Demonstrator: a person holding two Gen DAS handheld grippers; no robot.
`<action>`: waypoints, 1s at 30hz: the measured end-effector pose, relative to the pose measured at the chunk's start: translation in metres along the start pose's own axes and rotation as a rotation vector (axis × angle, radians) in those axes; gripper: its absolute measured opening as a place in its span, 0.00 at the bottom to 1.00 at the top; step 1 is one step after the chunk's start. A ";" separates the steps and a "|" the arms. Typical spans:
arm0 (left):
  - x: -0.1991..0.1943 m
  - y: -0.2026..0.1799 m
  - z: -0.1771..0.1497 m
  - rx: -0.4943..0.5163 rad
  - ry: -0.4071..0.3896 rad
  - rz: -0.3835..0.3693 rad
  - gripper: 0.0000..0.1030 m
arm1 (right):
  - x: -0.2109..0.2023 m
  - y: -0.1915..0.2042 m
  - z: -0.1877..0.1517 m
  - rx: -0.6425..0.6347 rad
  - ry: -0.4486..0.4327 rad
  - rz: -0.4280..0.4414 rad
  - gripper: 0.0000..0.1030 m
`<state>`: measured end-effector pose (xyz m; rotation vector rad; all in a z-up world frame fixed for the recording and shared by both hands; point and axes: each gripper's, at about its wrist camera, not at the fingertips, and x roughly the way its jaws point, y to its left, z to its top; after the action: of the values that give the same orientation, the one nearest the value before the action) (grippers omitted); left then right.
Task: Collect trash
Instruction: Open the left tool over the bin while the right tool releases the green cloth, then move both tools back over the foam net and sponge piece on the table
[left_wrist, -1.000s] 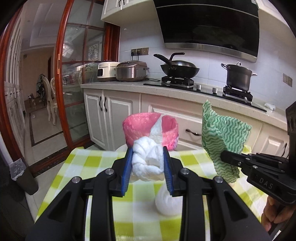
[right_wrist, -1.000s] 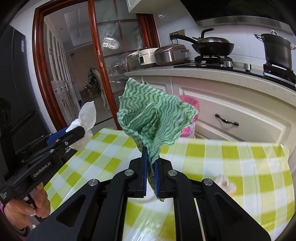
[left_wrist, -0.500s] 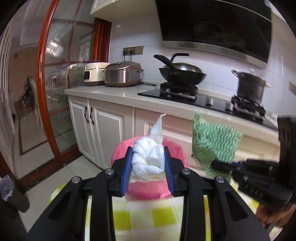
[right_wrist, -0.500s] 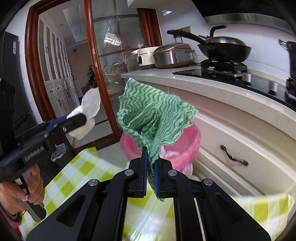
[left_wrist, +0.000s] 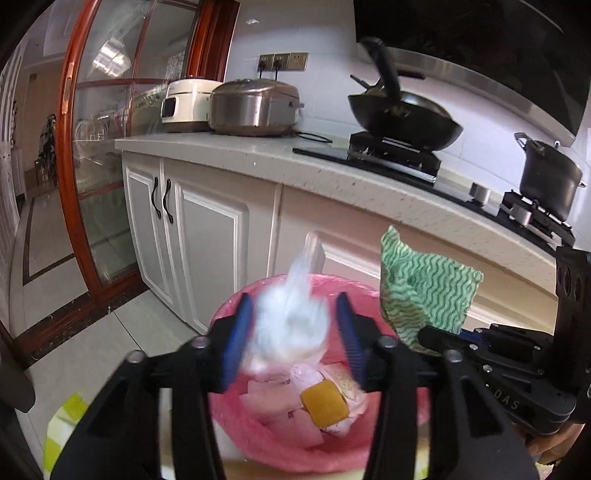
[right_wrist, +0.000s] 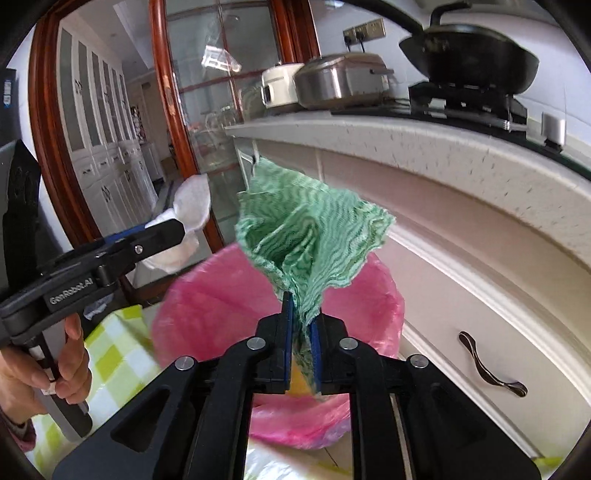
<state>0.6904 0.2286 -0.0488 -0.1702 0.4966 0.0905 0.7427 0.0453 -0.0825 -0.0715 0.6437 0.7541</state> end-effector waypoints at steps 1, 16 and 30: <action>0.005 0.001 0.000 0.005 0.003 0.004 0.52 | 0.003 -0.002 0.000 -0.001 0.000 0.002 0.18; -0.096 0.002 -0.032 0.026 -0.053 0.060 0.67 | -0.101 0.015 -0.003 0.017 -0.115 0.051 0.36; -0.257 -0.060 -0.130 0.034 -0.068 0.048 0.88 | -0.248 0.007 -0.152 0.086 -0.028 -0.136 0.55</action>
<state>0.4121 0.1346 -0.0291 -0.1216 0.4347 0.1345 0.5233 -0.1451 -0.0630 -0.0258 0.6371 0.5951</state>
